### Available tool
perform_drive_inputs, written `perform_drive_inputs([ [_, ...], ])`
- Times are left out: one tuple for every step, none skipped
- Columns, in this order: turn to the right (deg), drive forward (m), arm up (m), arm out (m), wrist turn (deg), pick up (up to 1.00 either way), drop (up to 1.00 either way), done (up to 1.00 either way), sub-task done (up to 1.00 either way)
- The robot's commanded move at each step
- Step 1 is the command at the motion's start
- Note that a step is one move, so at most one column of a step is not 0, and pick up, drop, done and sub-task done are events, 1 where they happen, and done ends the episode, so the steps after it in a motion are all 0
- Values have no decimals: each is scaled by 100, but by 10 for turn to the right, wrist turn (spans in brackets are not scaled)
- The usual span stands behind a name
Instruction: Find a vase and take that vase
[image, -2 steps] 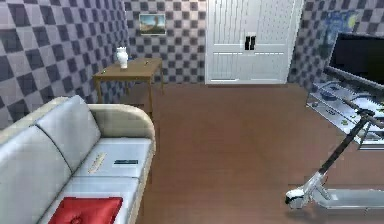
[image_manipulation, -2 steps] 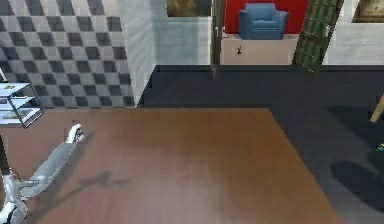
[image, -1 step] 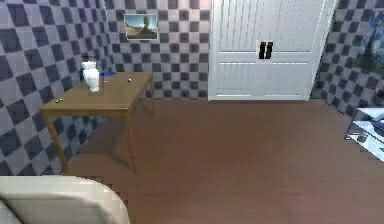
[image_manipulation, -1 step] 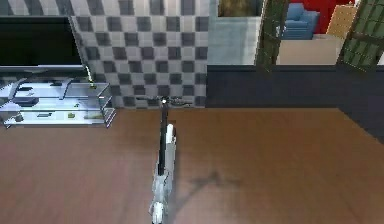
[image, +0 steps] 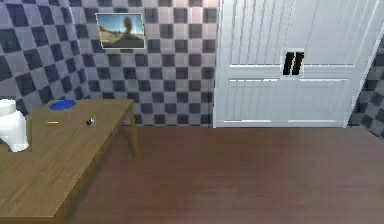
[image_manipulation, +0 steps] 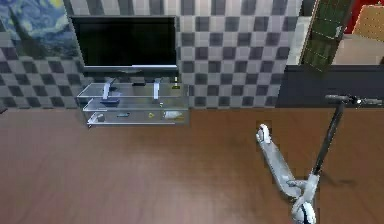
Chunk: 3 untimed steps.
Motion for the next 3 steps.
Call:
perform_drive_inputs([
  [-90, 0, 0, 0, 0, 0, 0, 0, 0],
  [0, 15, 0, 0, 0, 0, 0, 0, 0],
  [-90, 0, 0, 0, 0, 0, 0, 0, 0],
])
